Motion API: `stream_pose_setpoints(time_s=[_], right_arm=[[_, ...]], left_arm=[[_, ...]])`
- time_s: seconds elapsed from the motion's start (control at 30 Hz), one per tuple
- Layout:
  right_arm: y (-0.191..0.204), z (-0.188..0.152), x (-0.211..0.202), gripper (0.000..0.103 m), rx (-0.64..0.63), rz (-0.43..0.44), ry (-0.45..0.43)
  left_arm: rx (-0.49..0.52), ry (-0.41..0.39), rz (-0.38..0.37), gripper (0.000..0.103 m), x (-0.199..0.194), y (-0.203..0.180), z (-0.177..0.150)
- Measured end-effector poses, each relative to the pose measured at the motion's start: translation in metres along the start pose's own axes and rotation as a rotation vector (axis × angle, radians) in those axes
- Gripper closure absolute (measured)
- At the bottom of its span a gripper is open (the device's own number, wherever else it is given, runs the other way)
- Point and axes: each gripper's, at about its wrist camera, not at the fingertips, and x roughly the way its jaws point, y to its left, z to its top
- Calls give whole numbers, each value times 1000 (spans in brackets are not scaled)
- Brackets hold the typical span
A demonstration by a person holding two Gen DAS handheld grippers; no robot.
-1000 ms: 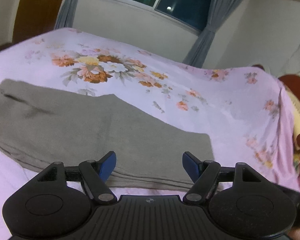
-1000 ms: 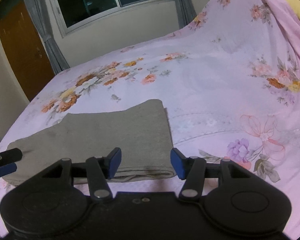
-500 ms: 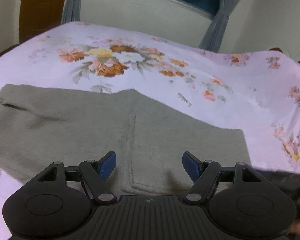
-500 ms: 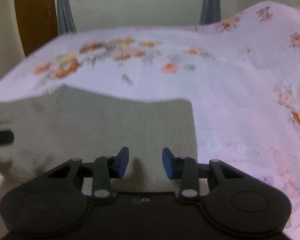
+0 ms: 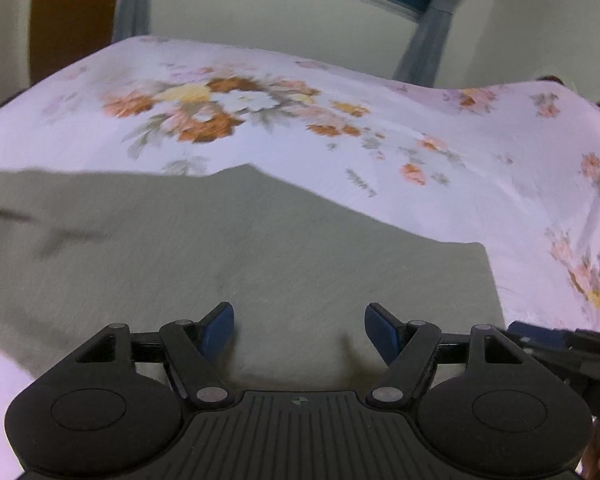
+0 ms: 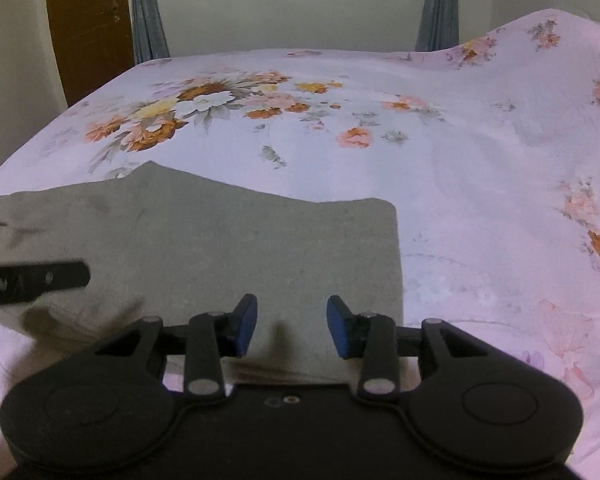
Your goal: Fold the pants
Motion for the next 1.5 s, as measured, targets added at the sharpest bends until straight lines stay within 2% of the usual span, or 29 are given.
stream_pose_setpoints(time_s=[0.2, 0.3, 0.37, 0.43, 0.5, 0.63, 0.87, 1.07, 1.27, 1.4, 1.5], right_arm=[[-7, 19, 17, 63, 8, 20, -20], [-9, 26, 31, 63, 34, 39, -16], [-8, 27, 41, 63, 38, 39, -11], [-6, 24, 53, 62, 42, 41, 7], [-1, 16, 69, 62, 20, 24, 70], [9, 9, 65, 60, -16, 19, 48], [48, 9, 50, 62, -43, 124, 14], [91, 10, 56, 62, -76, 194, 24], [113, 8, 65, 61, -117, 194, 50], [115, 5, 67, 60, -103, 204, 46], [115, 5, 69, 58, -92, 214, 43]], left_arm=[[42, 2, 42, 31, 17, -15, 9], [85, 26, 75, 31, 36, -17, 13], [80, 46, 99, 31, 48, -12, 13], [63, 99, 119, 31, 63, -2, 10], [56, 111, 122, 31, 70, 7, 4], [62, 88, 130, 31, 58, 12, -2], [12, 50, 162, 31, 25, 42, -5], [-94, 36, 212, 31, 2, 100, -7], [-273, -3, 279, 31, -26, 175, -23], [-418, -15, 276, 31, -36, 218, -33], [-499, -9, 234, 31, -28, 233, -39]])
